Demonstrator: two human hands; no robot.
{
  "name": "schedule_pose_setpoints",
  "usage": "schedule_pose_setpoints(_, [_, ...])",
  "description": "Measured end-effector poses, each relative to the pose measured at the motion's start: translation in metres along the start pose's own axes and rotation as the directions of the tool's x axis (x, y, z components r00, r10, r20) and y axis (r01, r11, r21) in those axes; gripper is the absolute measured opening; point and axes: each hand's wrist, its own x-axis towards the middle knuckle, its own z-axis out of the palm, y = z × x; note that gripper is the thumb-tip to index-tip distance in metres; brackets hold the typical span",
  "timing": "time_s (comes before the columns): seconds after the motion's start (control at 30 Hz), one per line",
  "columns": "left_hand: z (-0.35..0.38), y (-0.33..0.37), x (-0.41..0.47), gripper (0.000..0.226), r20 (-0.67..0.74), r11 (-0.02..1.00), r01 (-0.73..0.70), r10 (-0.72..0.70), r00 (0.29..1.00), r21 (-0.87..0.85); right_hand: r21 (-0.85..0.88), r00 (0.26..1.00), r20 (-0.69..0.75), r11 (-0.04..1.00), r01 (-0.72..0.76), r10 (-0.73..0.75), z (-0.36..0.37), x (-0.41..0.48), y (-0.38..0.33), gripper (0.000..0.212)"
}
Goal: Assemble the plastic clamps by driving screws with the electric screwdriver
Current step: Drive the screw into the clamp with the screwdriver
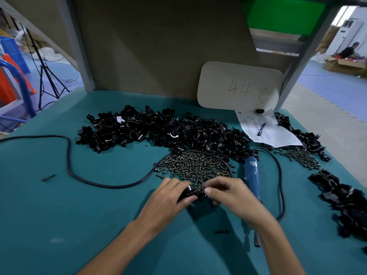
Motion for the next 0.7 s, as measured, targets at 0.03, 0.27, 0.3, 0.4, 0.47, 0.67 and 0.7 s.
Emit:
schedule_pose_setpoints(0.03, [0.000, 0.000, 0.000, 0.053, 0.007, 1.000, -0.001, 0.001, 1.000, 0.001, -0.011, 1.000, 0.023, 1.000, 0.004, -0.003, 0.006, 0.002, 0.001, 0.011])
schedule_pose_setpoints(0.27, [0.001, -0.002, -0.001, 0.043, 0.034, 0.998, -0.044, 0.043, 0.998, 0.034, -0.172, 0.995, 0.099, 0.985, 0.033, -0.016, 0.011, 0.005, -0.005, 0.011])
schedule_pose_setpoints(0.3, [0.001, -0.002, -0.001, 0.043, 0.034, 0.998, -0.049, 0.047, 0.998, 0.038, -0.206, 0.994, 0.109, 0.978, 0.037, -0.014, 0.012, 0.005, -0.008, 0.012])
schedule_pose_setpoints(0.4, [0.001, -0.001, -0.001, 0.046, 0.039, 0.998, -0.048, 0.046, 0.998, 0.041, -0.303, 0.994, 0.107, 0.951, 0.062, -0.030, 0.007, 0.003, -0.014, 0.013])
schedule_pose_setpoints(0.47, [0.002, -0.002, -0.001, 0.051, 0.046, 0.998, -0.027, 0.025, 0.999, 0.050, -0.397, 0.996, -0.045, 0.917, 0.050, -0.074, -0.006, 0.000, -0.012, 0.015])
schedule_pose_setpoints(0.67, [0.006, -0.002, 0.000, 0.061, 0.058, 0.994, 0.068, -0.073, 0.996, 0.080, -0.496, 0.791, -0.543, 0.653, -0.572, 0.281, -0.062, -0.018, 0.029, 0.093])
schedule_pose_setpoints(0.7, [0.007, -0.002, 0.000, 0.061, 0.059, 0.994, 0.067, -0.072, 0.996, 0.086, -0.440, 0.774, -0.531, 0.668, -0.600, 0.345, -0.067, -0.019, 0.034, 0.096])
